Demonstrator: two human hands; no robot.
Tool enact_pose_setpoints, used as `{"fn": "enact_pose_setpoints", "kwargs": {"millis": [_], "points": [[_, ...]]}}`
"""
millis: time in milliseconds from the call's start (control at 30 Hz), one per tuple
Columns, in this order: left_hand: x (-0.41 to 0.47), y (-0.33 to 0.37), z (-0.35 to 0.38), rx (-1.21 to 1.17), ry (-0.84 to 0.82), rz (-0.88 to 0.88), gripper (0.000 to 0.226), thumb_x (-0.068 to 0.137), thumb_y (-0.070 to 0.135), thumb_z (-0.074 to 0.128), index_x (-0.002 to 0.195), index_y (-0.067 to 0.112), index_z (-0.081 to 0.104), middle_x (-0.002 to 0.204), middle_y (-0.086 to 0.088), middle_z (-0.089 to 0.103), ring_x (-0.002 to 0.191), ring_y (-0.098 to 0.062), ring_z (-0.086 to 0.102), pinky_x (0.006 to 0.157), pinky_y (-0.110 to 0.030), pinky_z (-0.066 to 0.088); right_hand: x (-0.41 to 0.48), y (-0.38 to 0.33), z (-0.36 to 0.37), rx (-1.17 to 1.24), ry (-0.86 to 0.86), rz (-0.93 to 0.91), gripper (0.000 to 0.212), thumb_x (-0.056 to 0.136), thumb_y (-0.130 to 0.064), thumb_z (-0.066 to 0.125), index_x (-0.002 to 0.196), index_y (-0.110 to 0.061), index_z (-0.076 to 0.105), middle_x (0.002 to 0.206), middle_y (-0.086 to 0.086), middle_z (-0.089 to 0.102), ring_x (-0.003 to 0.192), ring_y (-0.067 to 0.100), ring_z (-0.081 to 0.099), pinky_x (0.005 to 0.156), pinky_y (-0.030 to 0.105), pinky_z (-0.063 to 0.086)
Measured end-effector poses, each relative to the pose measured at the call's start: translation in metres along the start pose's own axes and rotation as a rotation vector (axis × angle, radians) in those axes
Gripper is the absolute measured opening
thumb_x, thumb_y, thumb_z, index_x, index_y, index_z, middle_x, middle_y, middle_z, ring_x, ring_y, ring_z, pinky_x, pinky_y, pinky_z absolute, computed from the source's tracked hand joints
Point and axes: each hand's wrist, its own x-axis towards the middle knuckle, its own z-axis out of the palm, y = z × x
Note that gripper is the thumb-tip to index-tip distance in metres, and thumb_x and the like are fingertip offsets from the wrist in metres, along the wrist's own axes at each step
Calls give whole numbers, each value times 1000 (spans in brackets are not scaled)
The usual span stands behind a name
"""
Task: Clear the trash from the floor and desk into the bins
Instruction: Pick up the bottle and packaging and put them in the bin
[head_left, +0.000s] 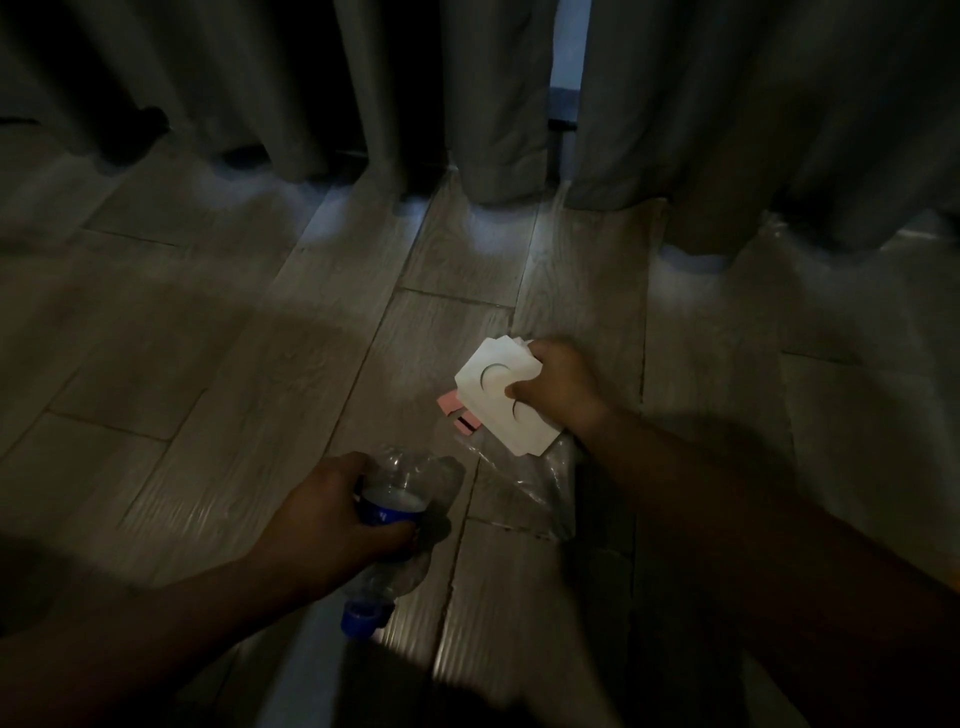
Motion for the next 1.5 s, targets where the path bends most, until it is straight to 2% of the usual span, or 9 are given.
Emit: {"fn": "enact_pose_setpoints", "kwargs": {"millis": [200,367,567,767,900,1033,1133,1267,1500], "points": [[-8,5,3,13,37,16,48,64,40,82,103,29,56,99,11,60,82,-4,59,63,-15,45,-12,-3,-15,49,3,-34,45,79,-10,72,121,-12,58,120,9,62,110,25,58,88,38,50],[-12,14,3,18,35,20,51,61,41,83,103,29,55,100,9,58,84,-5,58,66,-19,46,-22,-1,-26,2,26,-52,45,78,-10,72,120,-11,58,118,9,63,109,25,59,85,35,50],[-17,23,4,20,39,39,48,61,42,84,98,29,56,95,12,59,81,-5,59,63,-16,45,-35,3,-35,-103,-141,-50,47,74,-7,76,118,-9,60,114,10,64,102,21,60,75,28,45],[-24,34,2,-12,34,69,44,65,32,83,94,34,51,87,18,58,75,1,58,53,-8,44,-43,4,-45,-81,-131,-69,43,76,-9,73,117,-12,59,113,8,64,102,19,60,80,29,47],[-19,34,1,-31,39,40,47,64,37,83,100,29,55,94,13,61,79,-2,60,57,-10,42,-55,-2,-59,-73,-117,-106,44,77,-14,73,118,-13,57,115,6,63,104,19,60,78,27,47],[-4,45,-5,-74,49,-10,50,67,36,81,106,25,53,97,8,62,81,-5,62,60,-13,45,-73,-12,-84,-97,-40,-91,45,81,-18,71,123,-15,53,120,6,62,110,20,60,89,35,51],[8,65,-14,-86,95,-36,44,68,33,80,101,24,53,89,8,61,75,-5,60,55,-13,40,-86,-17,-113,-109,-34,-73,47,82,-22,72,124,-15,53,123,5,61,111,20,58,93,35,50],[24,107,-33,-151,77,-29,39,74,27,77,105,18,55,90,7,59,76,-5,59,55,-13,40,-100,-26,-162,-80,55,-31,49,82,-21,71,127,-16,52,124,3,60,112,15,56,86,24,44],[14,237,-112,-231,93,83,34,73,22,78,96,22,52,84,8,59,69,-3,59,49,-9,42,-134,-92,-275,44,138,115,47,82,-23,71,125,-23,53,122,-1,60,107,11,55,91,31,48]]}}
